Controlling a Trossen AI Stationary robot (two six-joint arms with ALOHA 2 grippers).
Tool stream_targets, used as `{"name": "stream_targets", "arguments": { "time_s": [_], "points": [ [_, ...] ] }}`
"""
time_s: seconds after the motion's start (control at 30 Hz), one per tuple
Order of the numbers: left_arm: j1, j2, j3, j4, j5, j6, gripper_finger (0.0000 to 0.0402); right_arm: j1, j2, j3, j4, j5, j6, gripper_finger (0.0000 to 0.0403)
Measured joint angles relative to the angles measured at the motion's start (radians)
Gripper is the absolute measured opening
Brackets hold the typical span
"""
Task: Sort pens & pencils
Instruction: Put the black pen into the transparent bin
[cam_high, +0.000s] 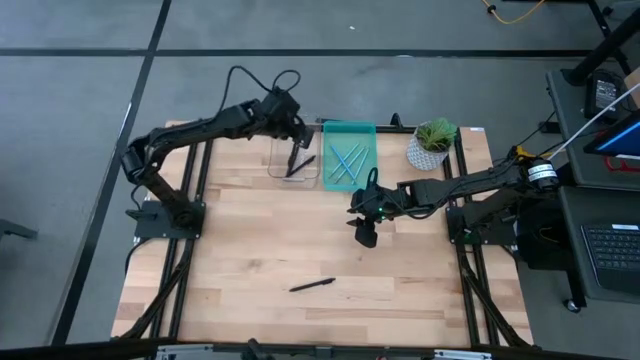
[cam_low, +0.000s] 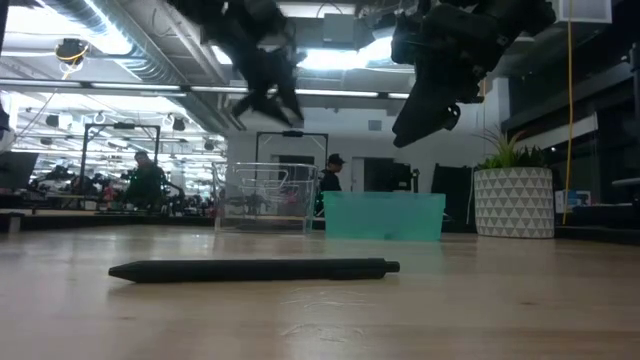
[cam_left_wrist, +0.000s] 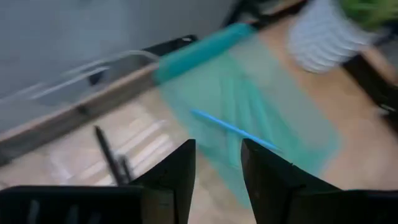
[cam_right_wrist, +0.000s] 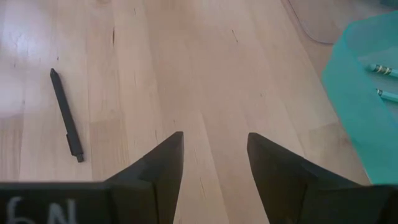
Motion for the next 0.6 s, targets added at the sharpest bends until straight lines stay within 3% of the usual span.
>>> {"name": "stream_targets", "arguments": {
  "time_s": [0.2,0.4,0.6],
  "points": [
    [-0.133,-0.04,0.072,-0.017,0.03,0.022,0.0123,0.0,0.0,0.0,-0.007,0.0,0.0,0.018],
    [-0.339,-0.054,0.077,-0.102,0.05,0.049,0.0124,0.0,0.001,0.0,-0.066,-0.005,0.004,0.018],
    [-0.564,-0.043,0.025,-0.13,-0.044,0.031,0.0124,0.0,0.001,0.0,-0.08,0.0,0.008,0.018]
  ]
}}
